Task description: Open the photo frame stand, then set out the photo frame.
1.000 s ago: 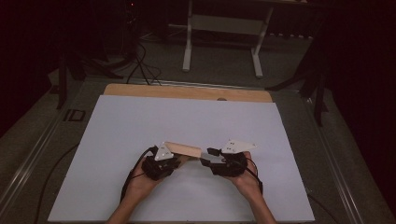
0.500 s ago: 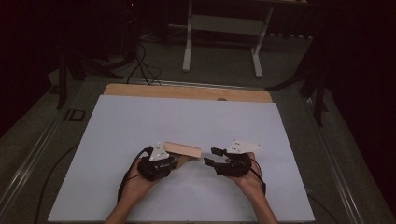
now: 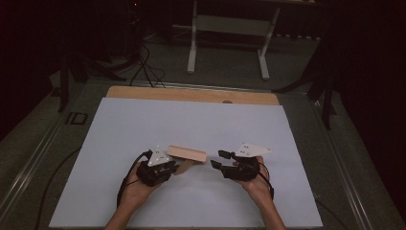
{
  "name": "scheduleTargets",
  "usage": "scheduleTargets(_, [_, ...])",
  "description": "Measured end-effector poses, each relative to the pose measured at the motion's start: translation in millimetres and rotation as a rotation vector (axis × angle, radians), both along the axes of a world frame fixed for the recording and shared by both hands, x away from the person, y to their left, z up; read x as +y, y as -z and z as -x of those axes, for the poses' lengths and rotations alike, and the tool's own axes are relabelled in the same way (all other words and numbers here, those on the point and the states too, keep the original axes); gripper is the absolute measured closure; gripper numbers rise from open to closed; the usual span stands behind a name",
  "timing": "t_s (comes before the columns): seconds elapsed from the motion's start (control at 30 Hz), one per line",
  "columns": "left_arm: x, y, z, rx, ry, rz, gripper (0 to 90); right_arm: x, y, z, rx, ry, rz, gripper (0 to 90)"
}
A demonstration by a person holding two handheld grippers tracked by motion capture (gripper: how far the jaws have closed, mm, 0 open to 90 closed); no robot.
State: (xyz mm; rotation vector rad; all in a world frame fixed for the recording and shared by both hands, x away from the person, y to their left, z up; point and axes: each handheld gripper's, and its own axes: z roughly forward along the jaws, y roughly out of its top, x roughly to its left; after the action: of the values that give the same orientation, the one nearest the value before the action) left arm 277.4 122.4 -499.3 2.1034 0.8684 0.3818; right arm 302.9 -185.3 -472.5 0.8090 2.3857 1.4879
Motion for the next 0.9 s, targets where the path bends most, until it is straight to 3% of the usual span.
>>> scheduleTargets(0.17, [2.3,-1.8,-0.3,-0.011,-0.014,0.001,79.9,-2.1,0.4,-0.9,-0.007,0.028,-0.001,48.9])
scheduleTargets(0.23, [3.6,-2.6,-0.2,-0.012,-0.018,0.004,80.2,0.2,0.6,0.1,-0.022,0.036,0.022,48.9])
scheduleTargets(0.9, [5.7,-7.5,0.8,-0.037,-0.027,0.020,79.9,7.8,4.1,-2.3,-0.022,0.038,0.015,48.6])
